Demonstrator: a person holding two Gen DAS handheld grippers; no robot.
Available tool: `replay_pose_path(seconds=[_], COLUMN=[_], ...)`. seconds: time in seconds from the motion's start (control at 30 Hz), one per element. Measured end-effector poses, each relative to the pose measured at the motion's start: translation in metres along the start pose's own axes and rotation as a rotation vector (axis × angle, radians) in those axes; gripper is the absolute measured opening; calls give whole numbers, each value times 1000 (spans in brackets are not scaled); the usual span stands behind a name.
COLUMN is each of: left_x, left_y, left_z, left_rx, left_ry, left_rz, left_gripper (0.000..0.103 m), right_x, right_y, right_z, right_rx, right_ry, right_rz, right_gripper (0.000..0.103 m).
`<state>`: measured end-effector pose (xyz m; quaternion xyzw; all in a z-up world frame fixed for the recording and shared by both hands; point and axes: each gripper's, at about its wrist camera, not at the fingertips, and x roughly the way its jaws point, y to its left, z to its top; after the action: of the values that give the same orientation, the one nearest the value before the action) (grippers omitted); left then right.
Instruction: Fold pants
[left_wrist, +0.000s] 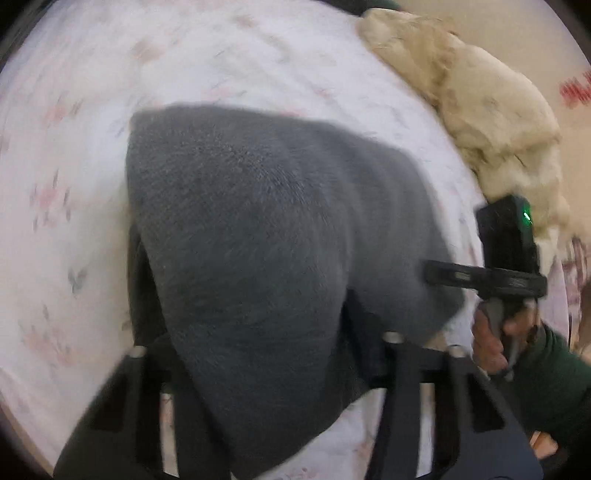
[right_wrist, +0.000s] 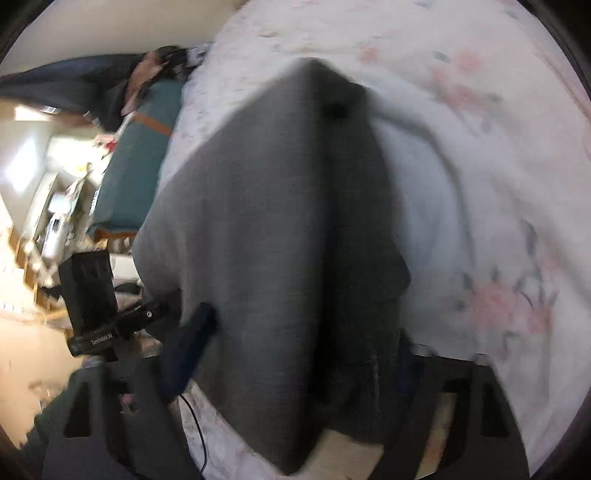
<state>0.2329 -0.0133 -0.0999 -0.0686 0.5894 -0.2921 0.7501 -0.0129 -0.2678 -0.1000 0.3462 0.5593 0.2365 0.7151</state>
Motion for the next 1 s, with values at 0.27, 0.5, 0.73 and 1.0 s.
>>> replay_pose_path(seconds=[0.27, 0.5, 0.73, 1.0], left_x=[-64, -4, -78, -35], left_y=[-32, -25, -41, -82], left_z=[-31, -94, -122, -121], left_rx=[-150, -209, -164, 1], left_ry=[-74, 127, -101, -149], left_rz=[-1, 150, 344, 392], left_gripper=[33, 67, 68, 5], right_x=[-57, -34, -88, -39], right_y=[61, 30, 78, 110], right_z=[9, -33, -60, -85], right_rx=[-185, -76, -254, -413], right_ry=[-42, 198, -25, 30], right_rz=[0, -224, -375, -396], right_gripper=[33, 51, 54, 15])
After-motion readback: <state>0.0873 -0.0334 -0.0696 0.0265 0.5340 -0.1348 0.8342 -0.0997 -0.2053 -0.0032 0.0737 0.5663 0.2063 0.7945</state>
